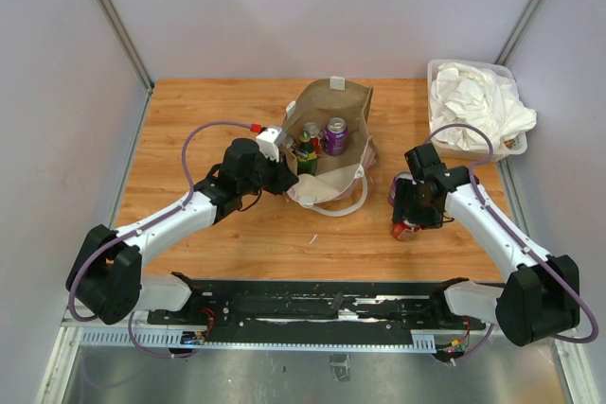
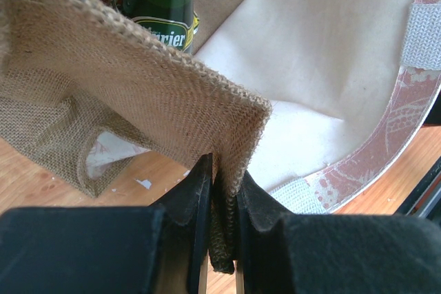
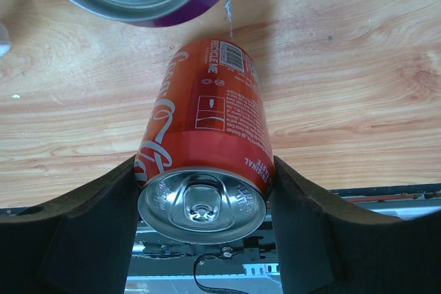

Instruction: Take the beverage out of the canvas bag

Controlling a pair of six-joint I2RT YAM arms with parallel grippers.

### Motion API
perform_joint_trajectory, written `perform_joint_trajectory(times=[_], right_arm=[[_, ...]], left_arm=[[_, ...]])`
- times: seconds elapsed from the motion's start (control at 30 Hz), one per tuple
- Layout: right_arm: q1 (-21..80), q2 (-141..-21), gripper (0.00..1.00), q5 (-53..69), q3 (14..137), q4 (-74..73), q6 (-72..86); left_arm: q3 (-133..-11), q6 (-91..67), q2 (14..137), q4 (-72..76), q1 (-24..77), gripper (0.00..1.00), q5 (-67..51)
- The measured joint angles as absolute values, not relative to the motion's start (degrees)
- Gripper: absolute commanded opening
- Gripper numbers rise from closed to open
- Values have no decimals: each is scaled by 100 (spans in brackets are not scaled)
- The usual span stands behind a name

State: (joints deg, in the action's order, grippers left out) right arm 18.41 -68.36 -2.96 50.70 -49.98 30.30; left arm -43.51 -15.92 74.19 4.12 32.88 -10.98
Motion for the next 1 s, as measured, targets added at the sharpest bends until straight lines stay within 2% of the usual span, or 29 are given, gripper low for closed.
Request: perform_joint_trajectory(times=[0.07,0.1,0.2,0.3,0.47,0.57,0.8,1.0], right_arm=[[1841,-6917,73,-296,5122,-5019,3030],[1841,-6941,78,-298,5140,-5024,3030],[1865,-6969,92,-305,5168,-5050,3052],[1905,-6969,96,-338,5227,-5094,3063],[2115,-6945,87,-620,5507,-5264,3065],[2392,-6901,76,-967,6018,-5537,3065],[3498,-7046,52,-1959,8436,-5951,2906],[3826,-7881,47,-1966,10018,-5638,2405]], left_arm=[[-4351,-1592,7419,412,3288,8,-1098],[-4351,-1592,7419,412,3288,8,-1098],[-4351,-1592,7419,412,3288,8,-1098],[-4351,-1594,7419,412,3288,9,-1098],[-4351,-1594,7419,412,3288,9,-1098],[-4351,-1594,7419,414,3288,9,-1100],[-4351,-1623,7419,416,3288,10,-1100],[-4351,-1667,7419,416,3288,12,-1100]])
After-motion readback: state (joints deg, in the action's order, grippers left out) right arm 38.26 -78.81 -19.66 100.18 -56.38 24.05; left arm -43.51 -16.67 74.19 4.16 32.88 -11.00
